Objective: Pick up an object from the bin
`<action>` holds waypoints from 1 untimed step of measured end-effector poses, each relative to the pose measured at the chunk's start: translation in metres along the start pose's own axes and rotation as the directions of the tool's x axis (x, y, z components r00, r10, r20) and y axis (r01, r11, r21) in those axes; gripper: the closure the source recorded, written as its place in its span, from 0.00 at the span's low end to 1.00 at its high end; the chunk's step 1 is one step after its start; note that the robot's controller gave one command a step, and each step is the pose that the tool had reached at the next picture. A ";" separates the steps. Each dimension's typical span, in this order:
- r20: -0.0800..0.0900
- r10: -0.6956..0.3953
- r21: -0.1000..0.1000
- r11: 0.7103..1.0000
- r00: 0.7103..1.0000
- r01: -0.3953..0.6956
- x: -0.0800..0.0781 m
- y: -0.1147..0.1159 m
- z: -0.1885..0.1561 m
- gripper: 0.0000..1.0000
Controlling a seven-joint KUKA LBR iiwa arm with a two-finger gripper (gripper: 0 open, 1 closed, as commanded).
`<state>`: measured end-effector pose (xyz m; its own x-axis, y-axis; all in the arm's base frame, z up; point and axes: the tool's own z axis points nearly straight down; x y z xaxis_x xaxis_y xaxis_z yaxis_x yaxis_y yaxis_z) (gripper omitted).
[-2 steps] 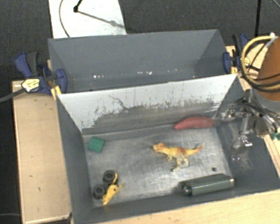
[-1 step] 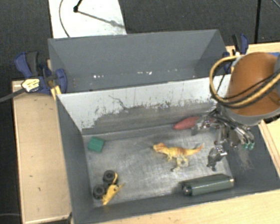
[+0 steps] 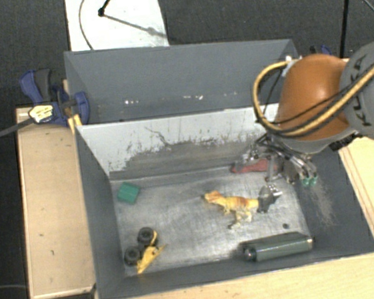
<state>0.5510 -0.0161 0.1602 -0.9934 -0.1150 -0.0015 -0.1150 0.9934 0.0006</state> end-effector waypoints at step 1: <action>0.001 0.175 0.000 0.985 0.985 -0.175 -0.002 -0.007 0.008 0.00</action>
Offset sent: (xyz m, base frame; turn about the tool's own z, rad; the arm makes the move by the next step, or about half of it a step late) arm 0.0037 -0.0186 -0.0902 -0.2927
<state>0.5539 -0.0230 0.1518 -0.9982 0.0606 -0.0022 0.0606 0.9982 0.0010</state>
